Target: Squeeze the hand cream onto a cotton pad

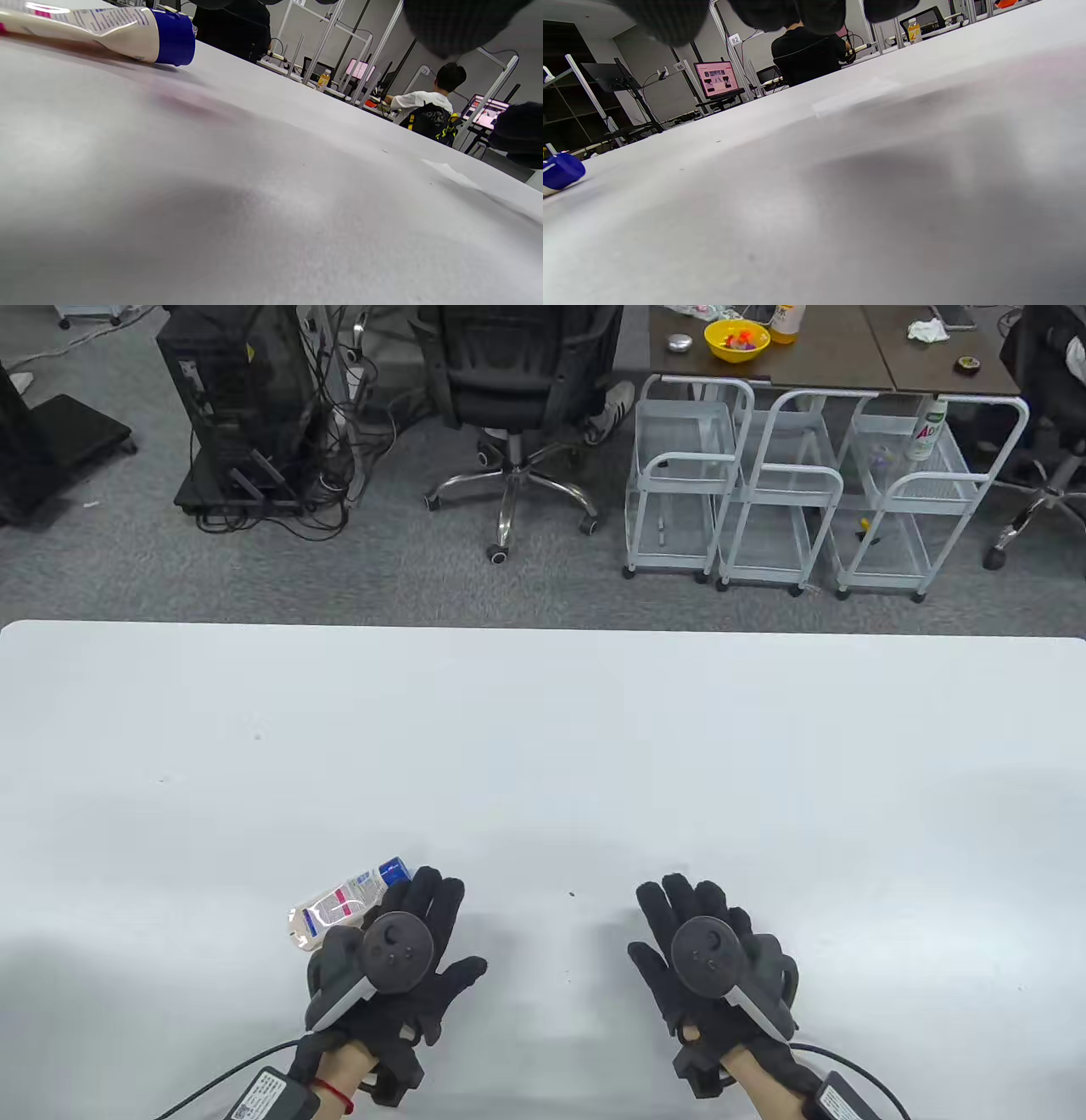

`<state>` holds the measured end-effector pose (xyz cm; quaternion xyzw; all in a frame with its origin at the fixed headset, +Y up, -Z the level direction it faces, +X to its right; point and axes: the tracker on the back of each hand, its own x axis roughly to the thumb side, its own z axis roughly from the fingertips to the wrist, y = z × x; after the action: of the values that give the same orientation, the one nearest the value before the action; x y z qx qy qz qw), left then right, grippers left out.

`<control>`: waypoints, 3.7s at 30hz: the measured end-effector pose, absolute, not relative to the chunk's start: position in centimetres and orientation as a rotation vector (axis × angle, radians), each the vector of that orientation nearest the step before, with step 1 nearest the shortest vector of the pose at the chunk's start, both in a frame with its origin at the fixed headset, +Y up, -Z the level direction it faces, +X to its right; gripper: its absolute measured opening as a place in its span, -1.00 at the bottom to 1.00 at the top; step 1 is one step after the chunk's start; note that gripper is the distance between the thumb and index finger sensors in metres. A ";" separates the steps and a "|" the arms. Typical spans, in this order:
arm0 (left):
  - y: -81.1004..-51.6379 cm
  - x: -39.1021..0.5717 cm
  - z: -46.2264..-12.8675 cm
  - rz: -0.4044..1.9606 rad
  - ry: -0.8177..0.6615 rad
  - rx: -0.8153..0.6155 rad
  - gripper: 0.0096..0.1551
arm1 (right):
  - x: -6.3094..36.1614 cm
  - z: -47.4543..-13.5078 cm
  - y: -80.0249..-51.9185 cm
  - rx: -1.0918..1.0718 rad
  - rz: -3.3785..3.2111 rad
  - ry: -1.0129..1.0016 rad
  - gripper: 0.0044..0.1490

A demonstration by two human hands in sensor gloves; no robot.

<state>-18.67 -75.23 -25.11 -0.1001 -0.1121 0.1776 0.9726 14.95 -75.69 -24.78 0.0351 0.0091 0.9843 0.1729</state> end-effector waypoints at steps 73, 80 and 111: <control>-71.6 -20.1 -24.5 0.826 -0.236 -0.254 -0.42 | 12.4 -23.3 -73.0 0.350 2.265 0.057 -0.13; -72.3 -16.8 -23.6 0.769 -0.393 -0.357 -0.44 | 11.2 -22.0 -71.9 0.452 2.084 -0.043 -0.10; -72.7 -13.2 -22.5 0.588 -0.490 -0.406 -0.29 | 8.2 -19.8 -71.2 0.668 2.305 -0.388 -0.27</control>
<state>-13.23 -72.67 -22.46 -0.1968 -0.2374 0.2850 0.9076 8.21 -71.21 -19.76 0.2577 -0.1496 0.8889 0.3481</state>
